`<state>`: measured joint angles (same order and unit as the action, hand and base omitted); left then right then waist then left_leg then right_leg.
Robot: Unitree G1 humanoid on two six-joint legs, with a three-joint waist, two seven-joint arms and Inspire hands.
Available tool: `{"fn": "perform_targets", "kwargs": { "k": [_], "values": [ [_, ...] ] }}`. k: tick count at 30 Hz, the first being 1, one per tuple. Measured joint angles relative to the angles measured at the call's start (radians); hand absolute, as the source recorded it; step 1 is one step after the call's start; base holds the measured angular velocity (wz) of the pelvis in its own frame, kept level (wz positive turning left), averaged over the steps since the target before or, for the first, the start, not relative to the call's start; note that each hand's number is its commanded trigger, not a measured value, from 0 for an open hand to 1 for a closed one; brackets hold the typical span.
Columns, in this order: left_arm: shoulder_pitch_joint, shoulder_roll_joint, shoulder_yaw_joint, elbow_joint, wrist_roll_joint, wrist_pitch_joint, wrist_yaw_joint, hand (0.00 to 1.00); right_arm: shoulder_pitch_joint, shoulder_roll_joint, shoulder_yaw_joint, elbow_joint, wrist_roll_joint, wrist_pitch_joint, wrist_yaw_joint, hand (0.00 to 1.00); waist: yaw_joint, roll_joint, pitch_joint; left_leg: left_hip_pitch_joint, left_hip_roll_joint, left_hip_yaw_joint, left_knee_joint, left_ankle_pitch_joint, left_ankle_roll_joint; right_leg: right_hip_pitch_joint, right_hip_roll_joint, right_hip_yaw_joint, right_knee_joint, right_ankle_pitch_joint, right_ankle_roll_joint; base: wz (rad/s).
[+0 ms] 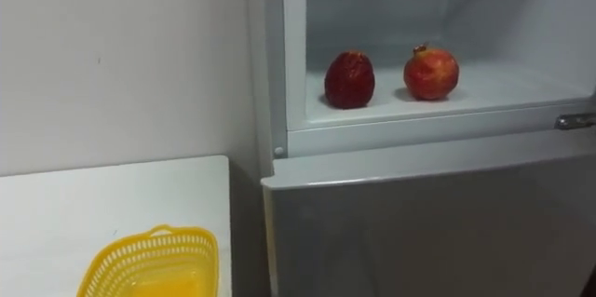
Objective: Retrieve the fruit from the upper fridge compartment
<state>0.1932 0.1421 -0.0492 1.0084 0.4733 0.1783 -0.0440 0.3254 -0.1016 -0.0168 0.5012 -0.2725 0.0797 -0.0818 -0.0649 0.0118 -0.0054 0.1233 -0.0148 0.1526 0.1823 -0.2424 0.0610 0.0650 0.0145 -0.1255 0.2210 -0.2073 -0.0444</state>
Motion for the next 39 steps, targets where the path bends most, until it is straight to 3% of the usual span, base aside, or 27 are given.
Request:
{"fn": "perform_targets", "kwargs": {
  "k": [4, 6, 10, 14, 16, 20, 22, 28, 35, 39],
  "values": [
    [-0.001, -0.001, -0.019, 0.0, -0.023, -0.033, 0.021, 0.0, 0.035, 0.0, -0.002, -0.206, 0.059, -0.026, -0.037, 0.0, -0.03, 0.018, -0.0046, -0.002, 0.002, 0.019, -0.008, 0.0, 0.0, -0.015, 0.006, 0.025, 0.003, 0.001, 0.0, -0.17],
    [0.004, -0.001, -0.035, 0.001, -0.045, -0.055, 0.034, 0.0, 0.062, -0.001, -0.002, -0.353, 0.102, -0.027, -0.045, 0.0, -0.041, 0.03, -0.0012, 0.002, 0.003, 0.036, -0.013, 0.0, 0.0, -0.015, 0.008, 0.038, 0.005, 0.001, 0.0, -0.21],
    [0.014, 0.001, -0.039, 0.002, -0.049, -0.105, 0.046, 0.0, 0.065, -0.002, -0.004, -0.562, 0.121, -0.092, -0.085, 0.0, -0.066, 0.028, 0.001, 0.004, 0.003, 0.052, -0.014, 0.0, 0.0, -0.016, 0.009, 0.047, 0.003, 0.001, 0.001, -0.1],
    [0.004, 0.009, -0.055, 0.037, -0.052, -0.138, 0.055, 0.0, 0.063, -0.006, 0.003, -0.723, 0.101, -0.12, -0.132, 0.0, -0.062, 0.026, 0.0003, -0.01, 0.004, 0.063, -0.016, 0.0, 0.0, -0.039, 0.012, 0.06, 0.005, 0.004, 0.003, -0.09],
    [0.003, 0.016, -0.076, 0.042, -0.076, -0.148, 0.054, 0.0, 0.041, -0.015, 0.0, -0.78, 0.095, -0.167, -0.189, 0.0, -0.064, 0.027, -0.0017, -0.017, 0.004, 0.067, -0.017, 0.0, 0.0, -0.048, 0.015, 0.068, 0.002, 0.009, 0.005, -0.07],
    [0.002, 0.025, -0.075, 0.087, -0.092, -0.182, 0.055, 0.0, 0.014, -0.019, -0.005, -0.855, 0.036, -0.209, -0.243, 0.0, -0.057, 0.032, -0.0041, -0.013, 0.005, 0.077, -0.018, 0.0, 0.0, -0.047, 0.016, 0.075, 0.006, 0.012, 0.005, -0.08],
    [-0.001, 0.027, -0.077, 0.11, -0.115, -0.194, 0.056, 0.0, -0.002, -0.02, -0.003, -0.9, 0.016, -0.222, -0.267, 0.0, -0.038, 0.027, 0.0018, -0.012, 0.007, 0.081, -0.018, 0.0, 0.0, -0.046, 0.018, 0.081, 0.015, 0.012, 0.005, -0.12],
    [-0.003, 0.037, -0.119, 0.125, -0.208, -0.195, 0.072, 0.0, -0.083, -0.061, 0.038, -0.933, -0.017, -0.236, -0.361, 0.0, -0.025, 0.017, 0.0043, -0.014, 0.007, 0.071, -0.021, 0.0, 0.0, -0.046, 0.02, 0.07, 0.015, 0.012, 0.004, 0.05],
    [-0.004, 0.04, -0.118, 0.162, -0.208, -0.192, 0.074, 0.0, -0.144, -0.072, 0.036, -0.942, -0.076, -0.243, -0.444, 0.0, -0.006, 0.007, -0.0046, -0.014, 0.008, 0.038, -0.015, 0.0, -0.001, -0.016, 0.021, 0.04, -0.02, 0.023, 0.001, 0.14],
    [-0.006, 0.042, -0.095, 0.157, -0.207, -0.193, 0.07, 0.0, -0.173, -0.111, 0.036, -0.941, -0.081, -0.261, -0.472, 0.0, 0.037, -0.007, -0.0024, -0.009, 0.009, 0.037, -0.016, 0.001, -0.001, -0.013, 0.021, 0.034, -0.02, 0.023, 0.0, 0.01]
  ]
}}
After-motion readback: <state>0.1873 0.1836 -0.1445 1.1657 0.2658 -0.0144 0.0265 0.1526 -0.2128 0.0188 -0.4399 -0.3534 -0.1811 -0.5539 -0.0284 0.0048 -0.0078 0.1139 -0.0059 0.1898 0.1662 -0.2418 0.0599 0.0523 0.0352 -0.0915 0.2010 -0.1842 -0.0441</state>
